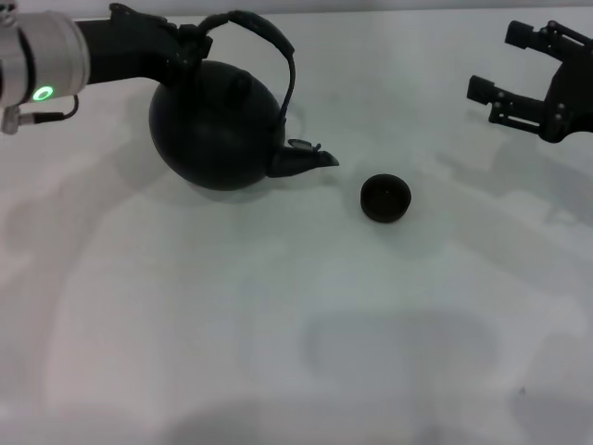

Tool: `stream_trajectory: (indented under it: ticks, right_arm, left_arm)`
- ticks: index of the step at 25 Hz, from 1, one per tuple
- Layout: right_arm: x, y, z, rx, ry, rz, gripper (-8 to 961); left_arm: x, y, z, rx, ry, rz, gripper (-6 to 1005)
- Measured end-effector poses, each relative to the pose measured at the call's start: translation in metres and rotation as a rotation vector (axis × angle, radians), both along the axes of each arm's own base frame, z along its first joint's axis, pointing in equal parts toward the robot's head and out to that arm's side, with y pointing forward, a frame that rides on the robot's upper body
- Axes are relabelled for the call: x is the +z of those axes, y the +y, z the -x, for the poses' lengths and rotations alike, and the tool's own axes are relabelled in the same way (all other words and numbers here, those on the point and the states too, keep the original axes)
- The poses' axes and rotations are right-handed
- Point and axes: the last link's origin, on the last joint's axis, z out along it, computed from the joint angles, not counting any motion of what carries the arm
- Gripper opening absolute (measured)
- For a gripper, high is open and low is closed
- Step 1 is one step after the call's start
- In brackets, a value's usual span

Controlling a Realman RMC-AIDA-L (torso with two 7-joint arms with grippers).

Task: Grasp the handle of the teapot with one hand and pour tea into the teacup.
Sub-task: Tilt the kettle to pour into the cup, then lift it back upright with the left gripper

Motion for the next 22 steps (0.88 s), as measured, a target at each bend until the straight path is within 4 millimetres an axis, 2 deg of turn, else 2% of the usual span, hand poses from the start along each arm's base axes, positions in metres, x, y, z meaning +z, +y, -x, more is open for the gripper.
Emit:
stream_trajectory:
  ticks: [13, 14, 22]
  right_arm:
    - [0.006, 0.001, -0.001, -0.002, 0.009, -0.02, 856]
    - [0.006, 0.001, -0.001, -0.002, 0.009, -0.021, 856]
    - [0.01, 0.001, -0.004, -0.013, 0.013, -0.038, 855]
  left_arm:
    - [-0.009, 0.004, -0.035, -0.069, 0.129, -0.009, 152]
    - [-0.014, 0.003, -0.042, -0.081, 0.153, 0.004, 152]
    - [-0.029, 0.0, -0.058, -0.117, 0.226, 0.046, 148]
